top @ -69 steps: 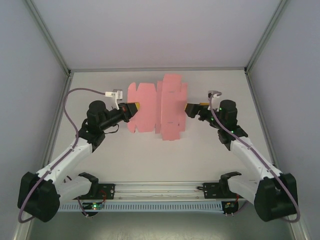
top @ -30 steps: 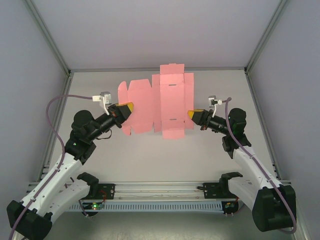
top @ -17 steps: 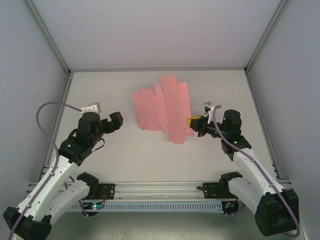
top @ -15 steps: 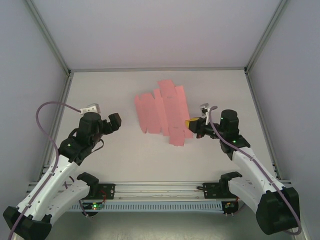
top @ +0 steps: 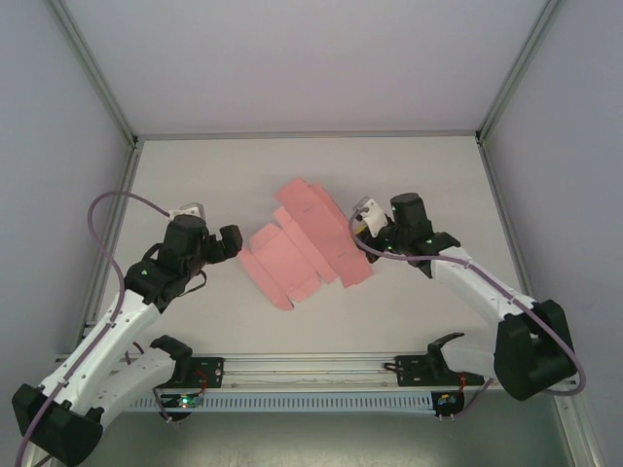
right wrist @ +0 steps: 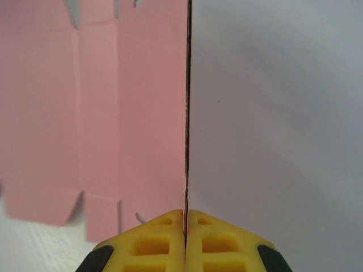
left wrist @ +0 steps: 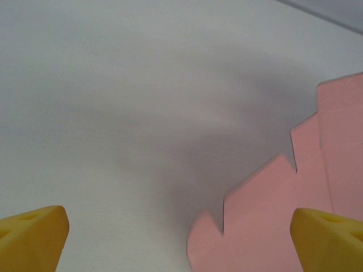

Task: Assemble paper box

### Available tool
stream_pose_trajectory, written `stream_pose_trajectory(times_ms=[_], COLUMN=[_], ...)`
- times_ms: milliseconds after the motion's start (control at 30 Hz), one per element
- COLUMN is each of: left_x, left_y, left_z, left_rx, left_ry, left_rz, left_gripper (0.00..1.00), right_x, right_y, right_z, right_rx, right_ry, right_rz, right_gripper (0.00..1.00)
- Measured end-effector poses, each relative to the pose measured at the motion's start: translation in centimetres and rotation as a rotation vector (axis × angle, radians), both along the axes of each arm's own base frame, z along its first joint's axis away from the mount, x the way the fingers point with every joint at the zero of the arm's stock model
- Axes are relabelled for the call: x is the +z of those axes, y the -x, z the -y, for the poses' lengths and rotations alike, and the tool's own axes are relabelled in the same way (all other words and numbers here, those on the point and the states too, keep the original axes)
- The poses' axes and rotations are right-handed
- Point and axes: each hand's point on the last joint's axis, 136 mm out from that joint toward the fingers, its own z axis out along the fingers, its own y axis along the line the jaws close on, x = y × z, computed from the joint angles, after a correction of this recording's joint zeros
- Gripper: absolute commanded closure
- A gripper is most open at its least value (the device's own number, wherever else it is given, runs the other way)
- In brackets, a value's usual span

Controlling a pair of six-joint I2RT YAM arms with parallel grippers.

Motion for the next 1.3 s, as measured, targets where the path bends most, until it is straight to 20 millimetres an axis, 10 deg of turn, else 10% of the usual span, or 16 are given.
stream_pose_trajectory(times_ms=[533,900,1300], left_x=[0.3,-0.6,-1.7], left_y=[-1.7,-7.3,-7.2], left_z=[2.5,5.8,9.1], left_rx=[-0.093,-0.152,-0.299], left_ry=[0.028,0.025,0.081], left_rz=[-0.035,-0.109,-0.135], left_gripper=[0.00,0.00,0.00], right_x=[0.2,0.1,1.4], right_y=[-1.7,-1.1,-1.0], right_z=[-3.3,-3.5,-3.0], right_rx=[0.273,0.305,0.283], right_ry=[0.461,0.501,0.459], right_rz=[0.410,0.490,0.512], right_gripper=[1.00,1.00,1.00])
